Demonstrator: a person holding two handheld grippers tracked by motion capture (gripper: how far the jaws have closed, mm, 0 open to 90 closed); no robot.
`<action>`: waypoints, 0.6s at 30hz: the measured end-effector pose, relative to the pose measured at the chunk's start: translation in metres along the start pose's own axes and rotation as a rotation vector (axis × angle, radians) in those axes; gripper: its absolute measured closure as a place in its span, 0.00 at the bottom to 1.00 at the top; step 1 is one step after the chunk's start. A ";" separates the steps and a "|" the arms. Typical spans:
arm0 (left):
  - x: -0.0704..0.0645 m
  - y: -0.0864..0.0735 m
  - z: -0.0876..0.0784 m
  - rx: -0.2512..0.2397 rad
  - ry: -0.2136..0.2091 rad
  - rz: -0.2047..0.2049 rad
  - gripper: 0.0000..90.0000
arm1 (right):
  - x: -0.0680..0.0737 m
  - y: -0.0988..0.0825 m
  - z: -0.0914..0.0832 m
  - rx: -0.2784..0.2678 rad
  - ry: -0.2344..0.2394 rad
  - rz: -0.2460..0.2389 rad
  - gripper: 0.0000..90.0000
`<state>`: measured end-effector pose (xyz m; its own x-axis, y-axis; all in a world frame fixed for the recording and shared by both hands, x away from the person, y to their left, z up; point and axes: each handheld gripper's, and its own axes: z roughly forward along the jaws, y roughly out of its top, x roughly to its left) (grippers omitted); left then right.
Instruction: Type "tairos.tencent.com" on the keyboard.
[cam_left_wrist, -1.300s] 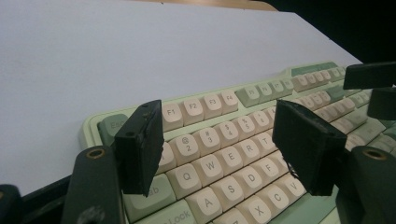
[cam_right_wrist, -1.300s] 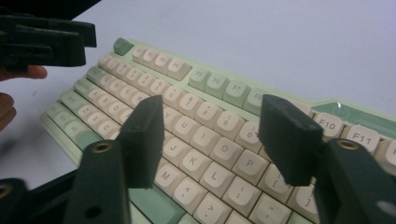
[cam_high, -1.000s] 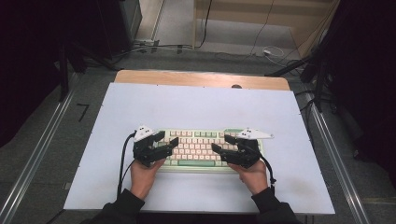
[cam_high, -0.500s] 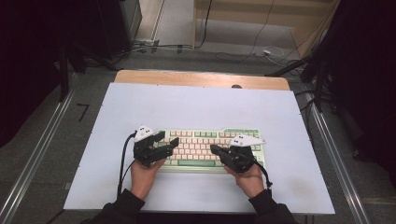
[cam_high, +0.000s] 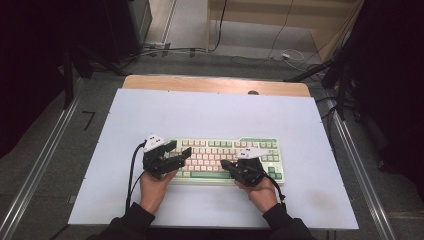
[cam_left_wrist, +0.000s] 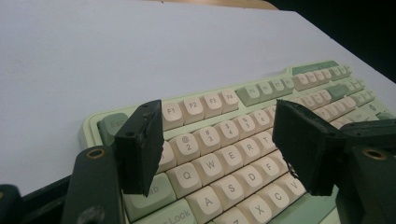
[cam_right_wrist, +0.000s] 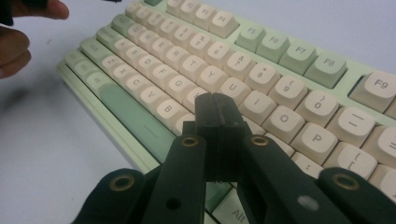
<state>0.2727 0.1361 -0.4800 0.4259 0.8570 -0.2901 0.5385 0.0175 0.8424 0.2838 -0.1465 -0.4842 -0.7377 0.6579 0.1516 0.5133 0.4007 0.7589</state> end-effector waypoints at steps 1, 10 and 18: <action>0.000 0.000 0.000 0.000 0.000 0.000 0.38 | 0.000 0.000 0.001 0.004 -0.002 -0.002 0.97; 0.000 0.000 0.000 0.000 0.000 0.000 0.38 | 0.000 -0.002 0.005 0.018 -0.006 -0.005 0.97; 0.000 0.000 0.000 0.000 0.001 0.000 0.38 | 0.001 -0.005 0.009 0.032 -0.015 -0.015 0.97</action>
<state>0.2725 0.1361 -0.4799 0.4252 0.8575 -0.2898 0.5387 0.0175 0.8423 0.2850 -0.1424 -0.4931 -0.7388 0.6612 0.1306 0.5161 0.4303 0.7406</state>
